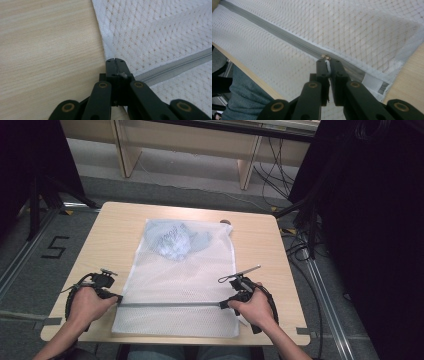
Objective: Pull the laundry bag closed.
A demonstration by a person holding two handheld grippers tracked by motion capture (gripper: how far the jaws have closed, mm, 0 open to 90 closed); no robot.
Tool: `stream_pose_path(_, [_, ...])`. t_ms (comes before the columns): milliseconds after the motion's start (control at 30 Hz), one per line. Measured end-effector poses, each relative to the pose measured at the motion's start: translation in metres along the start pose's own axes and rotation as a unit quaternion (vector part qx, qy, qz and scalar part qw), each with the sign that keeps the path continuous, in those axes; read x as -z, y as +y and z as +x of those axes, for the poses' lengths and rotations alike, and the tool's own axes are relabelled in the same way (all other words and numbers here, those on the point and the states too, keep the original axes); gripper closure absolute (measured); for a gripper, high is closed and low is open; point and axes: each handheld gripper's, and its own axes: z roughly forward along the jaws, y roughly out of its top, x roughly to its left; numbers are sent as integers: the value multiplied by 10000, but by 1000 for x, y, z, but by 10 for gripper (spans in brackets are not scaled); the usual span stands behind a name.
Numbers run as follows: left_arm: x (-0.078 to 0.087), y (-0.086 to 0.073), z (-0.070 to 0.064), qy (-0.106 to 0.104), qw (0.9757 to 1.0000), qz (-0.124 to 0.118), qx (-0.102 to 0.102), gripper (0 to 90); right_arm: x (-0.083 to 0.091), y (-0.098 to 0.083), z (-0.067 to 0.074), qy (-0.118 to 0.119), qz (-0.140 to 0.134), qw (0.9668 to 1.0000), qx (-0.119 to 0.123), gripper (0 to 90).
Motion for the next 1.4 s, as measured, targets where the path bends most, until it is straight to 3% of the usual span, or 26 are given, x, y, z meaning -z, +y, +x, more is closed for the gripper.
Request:
stream_pose_path(33, [0,0,0,0,10000,0,1,899,1,-1,2,-23,30,9999,-151,870])
stream_pose_path(133, [0,0,0,1,10000,0,-2,898,-1,-2,-2,-52,-18,10000,-20,870])
stream_pose_path(467, [0,0,0,1,10000,2,-3,898,3,-5,-9,3,-1,9999,-104,870])
stream_pose_path(733, [0,0,0,-5,10000,10,-7,898,7,-7,-14,16,28,9994,-344,869])
stream_pose_path(867, [0,0,0,-4,10000,12,-7,899,8,-7,-18,-5,-96,9998,-193,870])
stream_pose_path(1033, [0,0,0,-8,10000,5,-1,899,9,-7,-18,-64,-55,9996,-264,869])
stream_pose_path(1067, [0,0,0,-8,10000,-9,12,899,10,-8,-19,7,-10,9994,-332,870])
stream_pose_path(1100, [0,0,0,-16,10000,-15,22,899,13,-8,-14,43,187,9969,-759,869])
stream_pose_path(1167, [0,0,0,-16,10000,-18,25,899,14,-9,-17,25,170,9975,-681,869])
stream_pose_path(1267, [0,0,0,-17,10000,-18,26,899,15,-10,-19,5,164,9969,-764,870])
stream_pose_path(1367, [0,0,0,-3,10000,5,-3,898,12,-12,-27,-86,-55,9991,-411,870])
stream_pose_path(1400, [0,0,0,-6,10000,7,-5,899,12,-12,-27,-72,-60,9992,-400,870])
